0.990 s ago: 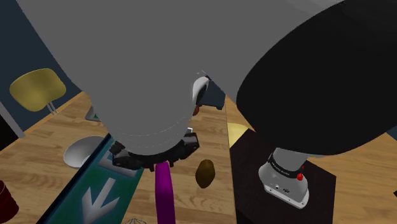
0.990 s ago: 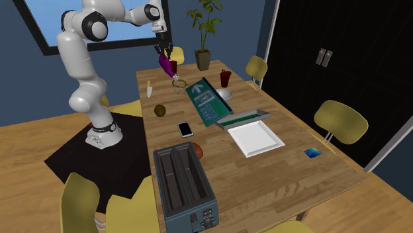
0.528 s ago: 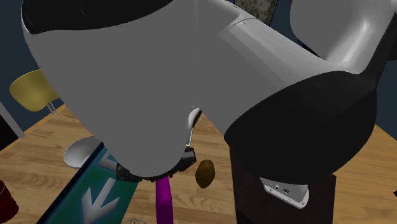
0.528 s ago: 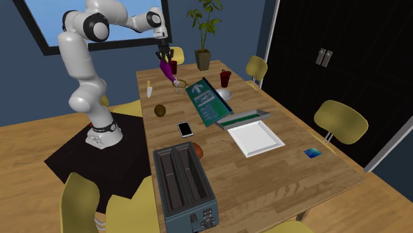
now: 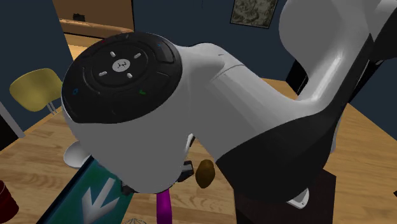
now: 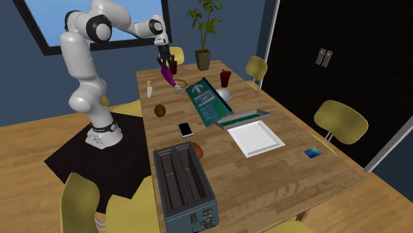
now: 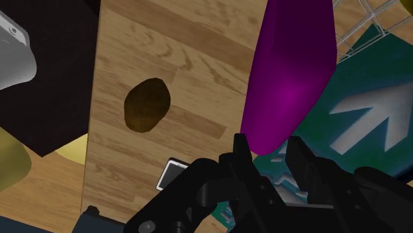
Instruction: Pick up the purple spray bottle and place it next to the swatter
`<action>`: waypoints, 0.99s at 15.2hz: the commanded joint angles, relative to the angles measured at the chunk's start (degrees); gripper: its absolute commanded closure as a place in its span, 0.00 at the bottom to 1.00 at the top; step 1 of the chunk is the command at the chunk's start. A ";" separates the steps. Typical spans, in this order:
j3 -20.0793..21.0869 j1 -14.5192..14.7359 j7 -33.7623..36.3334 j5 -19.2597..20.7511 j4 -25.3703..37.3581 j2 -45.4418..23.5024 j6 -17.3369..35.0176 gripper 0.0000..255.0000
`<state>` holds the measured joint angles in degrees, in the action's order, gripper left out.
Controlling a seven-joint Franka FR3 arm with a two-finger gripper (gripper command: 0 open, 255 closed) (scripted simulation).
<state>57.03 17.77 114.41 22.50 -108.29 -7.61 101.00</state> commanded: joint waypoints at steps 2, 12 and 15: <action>-0.16 0.20 1.08 0.87 -1.63 -0.84 1.87 1.00; -1.41 1.58 5.41 5.20 -5.76 -5.16 7.35 1.00; -2.00 2.16 6.82 6.75 -6.72 -6.69 8.84 1.00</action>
<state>55.20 19.60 120.55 28.67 -114.69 -13.70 109.33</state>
